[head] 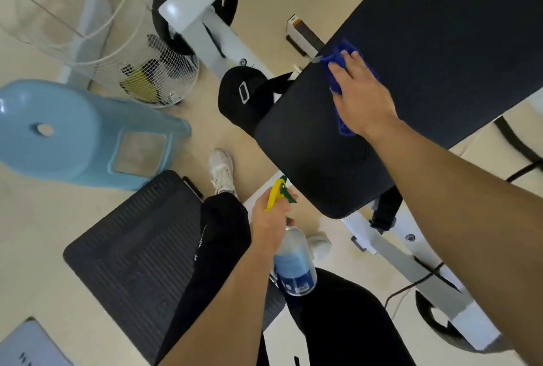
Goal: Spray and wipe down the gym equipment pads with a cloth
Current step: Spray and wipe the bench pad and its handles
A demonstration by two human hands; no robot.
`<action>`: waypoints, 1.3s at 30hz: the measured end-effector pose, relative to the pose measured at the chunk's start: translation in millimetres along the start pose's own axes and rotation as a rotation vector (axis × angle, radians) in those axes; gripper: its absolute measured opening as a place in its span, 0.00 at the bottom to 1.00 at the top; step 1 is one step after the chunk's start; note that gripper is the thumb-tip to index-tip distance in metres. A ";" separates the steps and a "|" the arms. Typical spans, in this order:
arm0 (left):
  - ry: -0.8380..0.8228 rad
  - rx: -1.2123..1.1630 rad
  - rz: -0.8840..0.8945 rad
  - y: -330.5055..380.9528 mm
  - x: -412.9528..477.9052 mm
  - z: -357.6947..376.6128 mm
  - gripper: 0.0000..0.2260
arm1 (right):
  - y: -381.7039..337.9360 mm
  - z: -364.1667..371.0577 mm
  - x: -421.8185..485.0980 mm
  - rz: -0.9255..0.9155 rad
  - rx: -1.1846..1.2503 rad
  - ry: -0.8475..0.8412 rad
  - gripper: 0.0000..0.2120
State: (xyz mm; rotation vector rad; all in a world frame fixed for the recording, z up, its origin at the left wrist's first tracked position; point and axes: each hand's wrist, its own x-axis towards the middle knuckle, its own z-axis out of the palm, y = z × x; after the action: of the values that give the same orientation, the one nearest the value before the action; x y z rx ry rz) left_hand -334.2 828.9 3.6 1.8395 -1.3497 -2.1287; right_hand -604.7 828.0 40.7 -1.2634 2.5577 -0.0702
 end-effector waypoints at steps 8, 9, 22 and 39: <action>0.038 -0.003 -0.033 14.0 28.6 -25.4 0.07 | -34.7 37.8 31.1 -0.127 -0.142 0.038 0.27; 0.033 0.002 -0.013 17.9 30.6 -31.1 0.06 | -42.2 48.7 27.9 -0.207 -0.183 0.007 0.27; 0.017 0.029 0.108 60.2 54.4 -74.3 0.12 | -64.2 67.4 40.2 -0.689 -0.552 -0.183 0.25; -0.007 0.054 0.097 72.4 55.7 -66.1 0.14 | -7.7 127.0 -98.3 -1.006 -0.577 -0.371 0.24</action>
State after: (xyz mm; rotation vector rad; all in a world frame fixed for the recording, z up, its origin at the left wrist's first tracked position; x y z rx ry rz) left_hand -333.2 716.3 7.5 1.7482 -1.4793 -2.0732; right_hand -507.2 910.9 -56.7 -2.3713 1.4490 0.6606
